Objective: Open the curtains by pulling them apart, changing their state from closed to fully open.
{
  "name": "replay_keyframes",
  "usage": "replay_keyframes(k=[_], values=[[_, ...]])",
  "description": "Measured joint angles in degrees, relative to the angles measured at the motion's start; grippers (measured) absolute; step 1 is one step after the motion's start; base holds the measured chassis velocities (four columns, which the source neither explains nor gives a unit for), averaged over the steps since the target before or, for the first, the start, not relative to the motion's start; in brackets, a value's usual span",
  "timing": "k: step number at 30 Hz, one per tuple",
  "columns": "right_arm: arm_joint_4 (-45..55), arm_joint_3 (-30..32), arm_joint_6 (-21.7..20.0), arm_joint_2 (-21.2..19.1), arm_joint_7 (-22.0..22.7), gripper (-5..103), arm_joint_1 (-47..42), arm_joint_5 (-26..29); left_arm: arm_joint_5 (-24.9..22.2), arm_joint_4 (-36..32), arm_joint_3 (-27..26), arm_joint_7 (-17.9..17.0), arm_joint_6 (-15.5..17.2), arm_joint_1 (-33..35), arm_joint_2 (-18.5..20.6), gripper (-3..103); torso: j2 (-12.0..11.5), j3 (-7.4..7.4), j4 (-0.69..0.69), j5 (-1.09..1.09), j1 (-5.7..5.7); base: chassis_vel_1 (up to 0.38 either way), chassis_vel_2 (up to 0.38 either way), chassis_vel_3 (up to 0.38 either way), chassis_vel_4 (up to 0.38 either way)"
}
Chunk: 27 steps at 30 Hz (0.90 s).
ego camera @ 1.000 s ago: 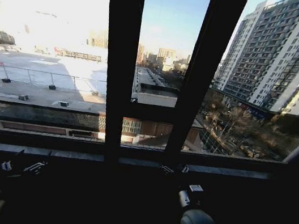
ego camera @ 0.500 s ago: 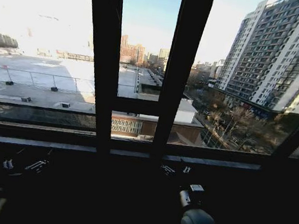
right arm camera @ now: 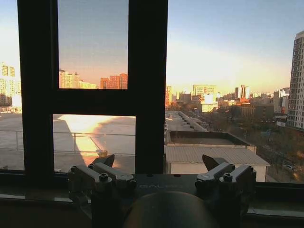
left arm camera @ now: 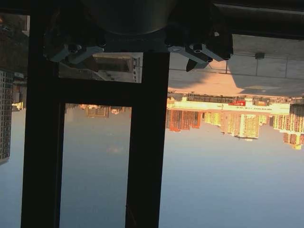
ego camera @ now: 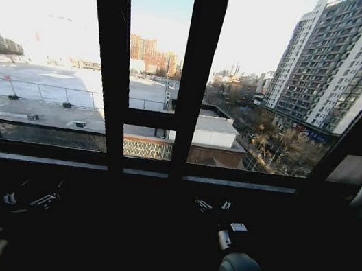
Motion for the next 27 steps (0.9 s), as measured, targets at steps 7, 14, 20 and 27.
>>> replay_keyframes(k=[7,14,20,27], values=[[-0.01,-0.02,0.00,-0.05,-0.03,100,-0.03,0.01,0.03,-0.24,-0.10,0.00,0.00,0.04,0.04,100,0.00,0.00,-0.01,0.00,0.00,0.013,-0.361,-0.010,0.357],[-0.38,-0.05,0.06,-0.07,-0.24,100,-0.07,-0.24,0.20,-0.34,0.32,0.00,-0.01,-0.09,-0.29,100,0.00,0.00,0.01,0.00,0.01,0.000,-0.362,-0.004,0.387],[-1.53,-0.04,1.23,-0.04,-0.49,100,-0.06,-0.67,0.23,-0.33,0.89,-0.05,-0.34,-0.21,-0.47,100,0.05,-0.03,-0.01,0.04,-0.06,0.006,-0.258,-0.003,0.249],[-1.74,-0.09,1.53,0.20,-0.52,100,0.07,-0.68,0.23,0.33,1.22,-0.62,-0.82,-0.56,-0.47,100,-0.03,0.02,0.02,-0.04,0.06,0.005,0.037,0.001,-0.052]])
